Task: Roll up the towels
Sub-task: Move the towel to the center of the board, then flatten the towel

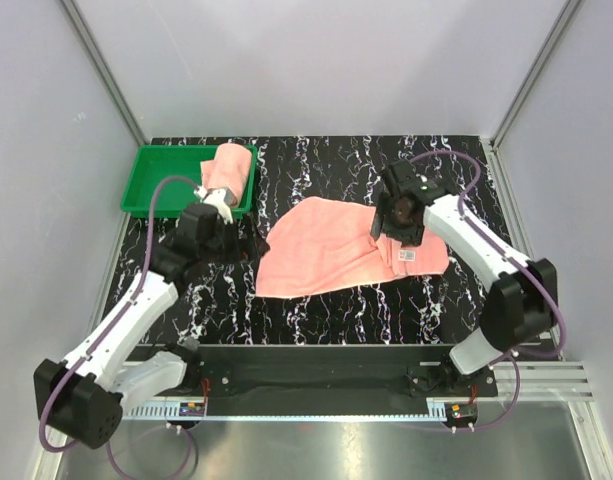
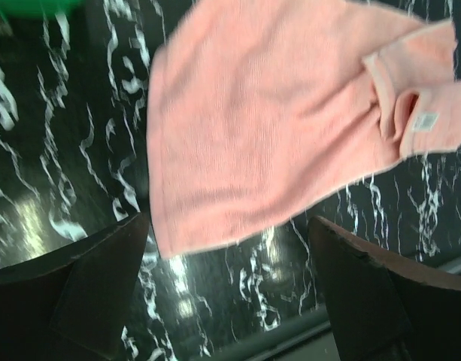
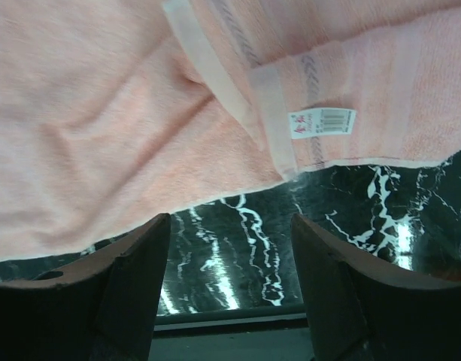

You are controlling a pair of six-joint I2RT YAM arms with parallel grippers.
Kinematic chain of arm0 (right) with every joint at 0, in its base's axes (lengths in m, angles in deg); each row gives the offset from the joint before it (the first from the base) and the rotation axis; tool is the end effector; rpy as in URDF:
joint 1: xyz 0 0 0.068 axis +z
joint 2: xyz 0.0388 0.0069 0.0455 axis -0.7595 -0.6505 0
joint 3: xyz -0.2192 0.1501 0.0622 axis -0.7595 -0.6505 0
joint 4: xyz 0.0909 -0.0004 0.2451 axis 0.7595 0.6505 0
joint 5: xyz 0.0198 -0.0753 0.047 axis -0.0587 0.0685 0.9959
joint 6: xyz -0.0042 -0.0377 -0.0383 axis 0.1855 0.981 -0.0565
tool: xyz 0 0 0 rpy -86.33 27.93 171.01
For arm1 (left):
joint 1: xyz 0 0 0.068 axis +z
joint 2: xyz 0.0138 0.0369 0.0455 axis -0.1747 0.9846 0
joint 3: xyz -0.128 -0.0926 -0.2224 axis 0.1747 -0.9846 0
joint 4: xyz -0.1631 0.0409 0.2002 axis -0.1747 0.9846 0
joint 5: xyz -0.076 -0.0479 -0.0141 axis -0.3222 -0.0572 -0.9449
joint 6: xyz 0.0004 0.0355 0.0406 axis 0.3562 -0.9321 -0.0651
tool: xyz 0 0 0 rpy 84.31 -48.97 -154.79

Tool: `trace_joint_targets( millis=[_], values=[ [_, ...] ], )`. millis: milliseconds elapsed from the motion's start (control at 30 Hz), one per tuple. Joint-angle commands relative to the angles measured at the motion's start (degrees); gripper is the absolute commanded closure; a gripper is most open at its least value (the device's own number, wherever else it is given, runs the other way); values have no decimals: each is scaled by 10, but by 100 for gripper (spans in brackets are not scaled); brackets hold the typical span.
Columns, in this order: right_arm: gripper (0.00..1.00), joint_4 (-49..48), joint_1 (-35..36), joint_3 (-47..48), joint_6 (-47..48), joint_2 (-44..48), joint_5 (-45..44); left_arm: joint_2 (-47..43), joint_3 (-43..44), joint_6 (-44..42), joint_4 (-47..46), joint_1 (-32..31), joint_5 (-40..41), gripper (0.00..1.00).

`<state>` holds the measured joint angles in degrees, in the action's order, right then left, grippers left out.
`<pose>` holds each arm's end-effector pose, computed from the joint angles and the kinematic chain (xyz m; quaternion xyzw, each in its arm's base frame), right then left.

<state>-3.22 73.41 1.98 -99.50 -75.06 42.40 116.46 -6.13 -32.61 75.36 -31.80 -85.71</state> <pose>0.2877 0.1220 0.2932 0.0969 0.9682 0.0395 0.2274 0.2054 -0.0867 0.2955 -0.0133 0.8937 -0.2347 0.3821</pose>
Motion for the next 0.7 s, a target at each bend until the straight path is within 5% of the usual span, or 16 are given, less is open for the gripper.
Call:
trace_joint_targets(
  millis=[0, 367, 500, 533, 667],
  values=[
    [28, 19, 4, -24, 16, -34, -58, -23, -51, 53, 29, -16, 23, 7],
    [29, 7, -17, 53, 54, -176, -110, 61, -131, 83, -24, -44, 52, 7],
    [41, 0, -29, 57, 64, -209, -112, 96, -135, 82, -48, -45, 54, 14],
    [53, -9, -31, 55, 64, -214, -107, 102, -136, 82, -53, -45, 53, 16],
    [74, -30, -38, 40, 65, -223, -79, 130, -138, 78, -79, -45, 48, 28]
  ],
)
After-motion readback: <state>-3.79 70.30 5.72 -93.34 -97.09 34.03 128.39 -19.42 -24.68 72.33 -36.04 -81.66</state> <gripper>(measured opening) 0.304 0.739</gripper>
